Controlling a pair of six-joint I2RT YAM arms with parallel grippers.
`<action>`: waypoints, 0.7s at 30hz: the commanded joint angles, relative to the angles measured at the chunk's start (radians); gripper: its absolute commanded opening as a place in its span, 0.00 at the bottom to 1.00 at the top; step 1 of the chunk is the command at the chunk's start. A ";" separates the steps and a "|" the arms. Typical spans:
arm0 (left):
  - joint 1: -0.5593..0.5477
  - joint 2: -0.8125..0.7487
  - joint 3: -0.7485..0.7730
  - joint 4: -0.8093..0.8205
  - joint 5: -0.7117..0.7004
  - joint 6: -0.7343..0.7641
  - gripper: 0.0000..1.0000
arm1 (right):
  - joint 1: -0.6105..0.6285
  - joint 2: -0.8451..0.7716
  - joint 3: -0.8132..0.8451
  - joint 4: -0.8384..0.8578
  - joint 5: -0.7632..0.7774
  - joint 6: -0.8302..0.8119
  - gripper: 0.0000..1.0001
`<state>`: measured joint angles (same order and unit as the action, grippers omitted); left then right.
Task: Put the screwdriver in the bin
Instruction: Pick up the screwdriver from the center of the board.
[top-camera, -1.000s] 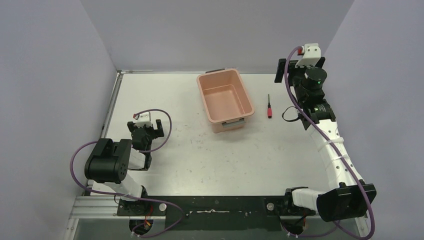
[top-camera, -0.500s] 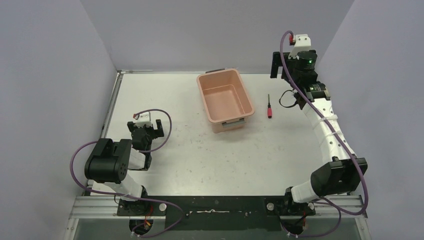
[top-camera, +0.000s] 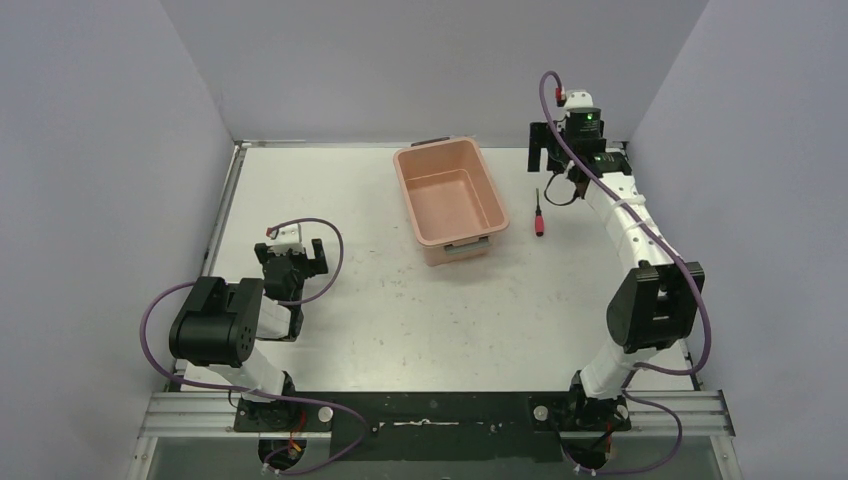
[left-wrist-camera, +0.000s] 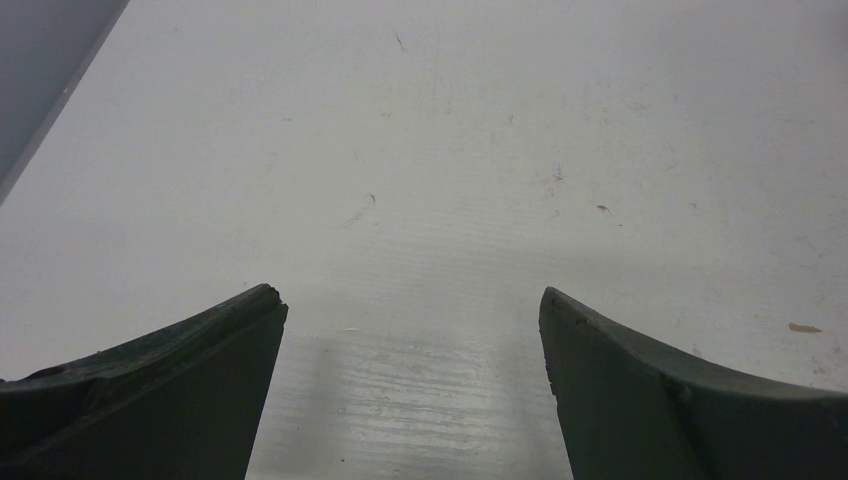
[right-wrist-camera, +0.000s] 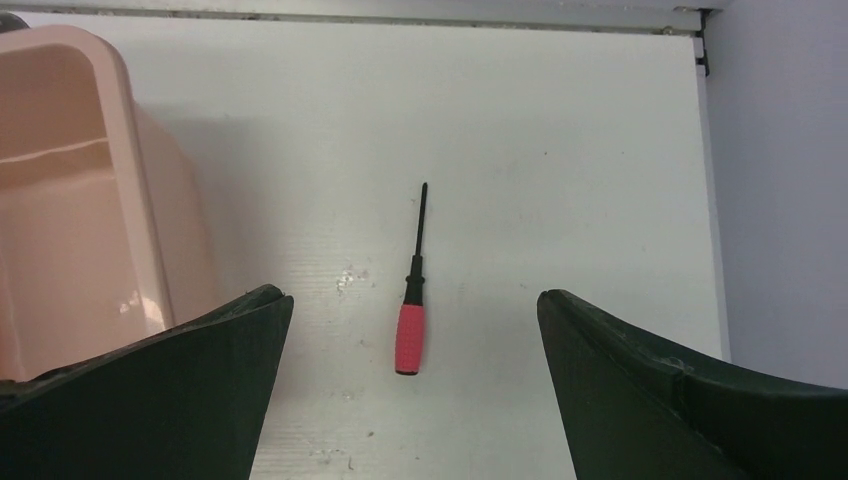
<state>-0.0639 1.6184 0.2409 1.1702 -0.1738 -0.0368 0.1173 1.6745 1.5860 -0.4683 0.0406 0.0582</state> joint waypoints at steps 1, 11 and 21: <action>0.003 -0.007 0.014 0.038 0.008 0.005 0.97 | -0.011 0.050 -0.004 0.007 0.023 0.024 1.00; 0.002 -0.007 0.014 0.038 0.008 0.006 0.97 | -0.021 0.195 -0.084 0.067 -0.017 0.071 1.00; 0.002 -0.007 0.014 0.038 0.008 0.006 0.97 | -0.026 0.329 -0.138 0.103 -0.025 0.096 0.93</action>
<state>-0.0639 1.6184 0.2409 1.1702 -0.1738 -0.0368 0.1032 1.9842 1.4639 -0.4191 0.0170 0.1253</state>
